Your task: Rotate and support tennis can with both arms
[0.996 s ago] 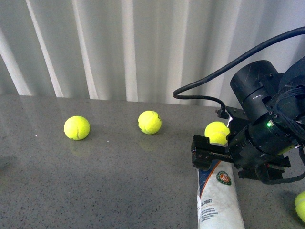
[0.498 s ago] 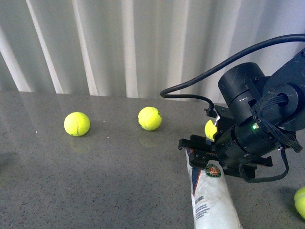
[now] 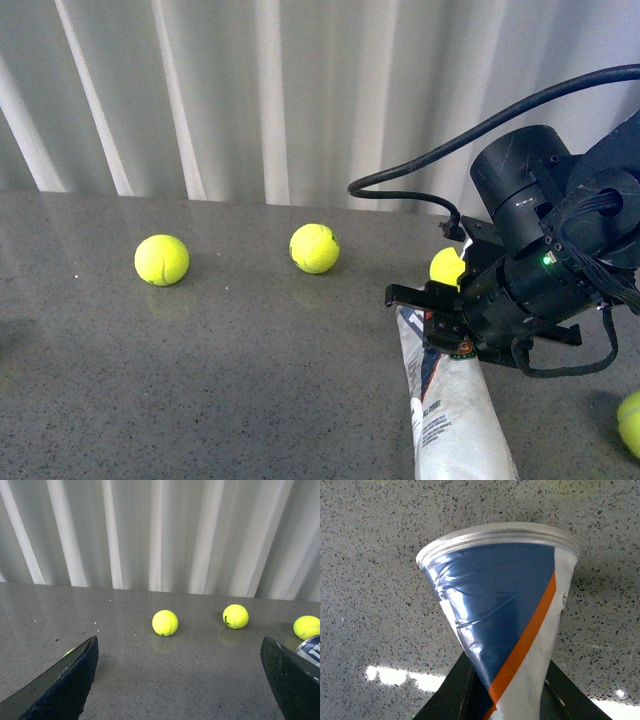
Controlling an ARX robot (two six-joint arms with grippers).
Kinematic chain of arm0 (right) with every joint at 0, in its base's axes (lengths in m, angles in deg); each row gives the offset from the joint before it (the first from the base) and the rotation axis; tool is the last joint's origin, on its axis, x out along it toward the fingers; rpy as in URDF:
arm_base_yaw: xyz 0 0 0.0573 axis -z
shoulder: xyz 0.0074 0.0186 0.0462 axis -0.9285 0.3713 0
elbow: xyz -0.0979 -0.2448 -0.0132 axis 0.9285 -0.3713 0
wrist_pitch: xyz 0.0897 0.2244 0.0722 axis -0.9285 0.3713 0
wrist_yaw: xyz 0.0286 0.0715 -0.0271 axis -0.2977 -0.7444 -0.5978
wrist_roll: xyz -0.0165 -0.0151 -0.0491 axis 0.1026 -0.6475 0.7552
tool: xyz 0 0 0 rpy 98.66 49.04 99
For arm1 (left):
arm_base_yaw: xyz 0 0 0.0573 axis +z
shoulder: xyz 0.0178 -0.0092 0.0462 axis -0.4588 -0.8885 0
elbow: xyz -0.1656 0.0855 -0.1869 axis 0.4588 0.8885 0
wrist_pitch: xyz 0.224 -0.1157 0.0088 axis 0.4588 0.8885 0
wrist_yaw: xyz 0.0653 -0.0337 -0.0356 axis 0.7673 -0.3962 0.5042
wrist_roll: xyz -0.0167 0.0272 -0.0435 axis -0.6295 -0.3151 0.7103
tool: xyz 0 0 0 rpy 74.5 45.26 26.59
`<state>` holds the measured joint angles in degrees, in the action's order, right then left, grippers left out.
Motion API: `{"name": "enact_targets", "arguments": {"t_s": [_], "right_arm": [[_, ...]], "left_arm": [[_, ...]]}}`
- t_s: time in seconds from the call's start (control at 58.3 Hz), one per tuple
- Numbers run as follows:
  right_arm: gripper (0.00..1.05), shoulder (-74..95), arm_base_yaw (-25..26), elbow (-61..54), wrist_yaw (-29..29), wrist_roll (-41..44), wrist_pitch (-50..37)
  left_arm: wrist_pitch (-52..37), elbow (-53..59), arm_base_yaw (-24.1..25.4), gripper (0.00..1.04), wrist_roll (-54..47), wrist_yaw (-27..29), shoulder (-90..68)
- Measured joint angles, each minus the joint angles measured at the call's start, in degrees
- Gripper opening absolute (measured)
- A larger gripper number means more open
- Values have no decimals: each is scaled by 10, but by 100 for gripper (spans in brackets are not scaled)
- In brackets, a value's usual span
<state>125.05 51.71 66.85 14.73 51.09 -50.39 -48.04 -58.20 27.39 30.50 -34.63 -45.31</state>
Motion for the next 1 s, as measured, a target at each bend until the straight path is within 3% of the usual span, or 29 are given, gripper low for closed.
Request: {"name": "enact_targets", "arguments": {"t_s": [0.515, 0.652, 0.824, 0.927, 0.996], "right_arm": [[16, -65, -22, -3, 11, 29, 0], [15, -123, -43, -30, 38, 99, -51], [15, -178, -68, -96, 44, 254, -133], [15, -189, -72, -141, 8, 331, -181], [14, -201, -75, -188, -51, 407, -232]], "left_arm": [[0, 0, 0, 98, 0, 0, 0], [0, 0, 0, 98, 0, 0, 0], [0, 0, 0, 98, 0, 0, 0], [0, 0, 0, 98, 0, 0, 0], [0, 0, 0, 98, 0, 0, 0]]}}
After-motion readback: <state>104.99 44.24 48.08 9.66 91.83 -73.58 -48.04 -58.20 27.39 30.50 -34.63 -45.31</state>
